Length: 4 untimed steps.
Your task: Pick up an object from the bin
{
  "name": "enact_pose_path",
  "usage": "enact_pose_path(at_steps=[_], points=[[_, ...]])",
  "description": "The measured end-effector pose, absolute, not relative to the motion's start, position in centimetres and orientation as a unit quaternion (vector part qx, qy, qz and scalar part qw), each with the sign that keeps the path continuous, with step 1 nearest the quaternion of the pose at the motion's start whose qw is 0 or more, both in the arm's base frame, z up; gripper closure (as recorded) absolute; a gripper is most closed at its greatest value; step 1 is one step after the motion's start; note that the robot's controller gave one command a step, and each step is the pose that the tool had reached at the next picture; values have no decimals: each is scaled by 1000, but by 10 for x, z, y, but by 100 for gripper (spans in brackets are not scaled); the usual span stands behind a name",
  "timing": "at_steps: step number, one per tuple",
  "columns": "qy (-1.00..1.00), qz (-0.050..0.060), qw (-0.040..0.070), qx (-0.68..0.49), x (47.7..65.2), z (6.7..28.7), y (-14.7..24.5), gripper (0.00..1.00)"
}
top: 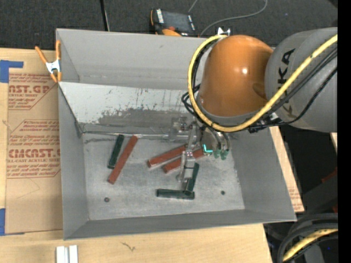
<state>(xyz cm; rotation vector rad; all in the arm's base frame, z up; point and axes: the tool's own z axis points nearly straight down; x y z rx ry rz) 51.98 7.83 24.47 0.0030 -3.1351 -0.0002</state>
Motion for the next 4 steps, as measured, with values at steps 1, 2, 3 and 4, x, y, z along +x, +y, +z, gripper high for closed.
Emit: enact_pose_path(at_steps=[1,2,3,4], points=[[-999,0,4,-43,500,102,54,0],[-999,0,-2,-42,486,69,26,0],[-999,-1,1,-41,485,70,28,100],[-1000,0,-5,18,498,205,24,100]])
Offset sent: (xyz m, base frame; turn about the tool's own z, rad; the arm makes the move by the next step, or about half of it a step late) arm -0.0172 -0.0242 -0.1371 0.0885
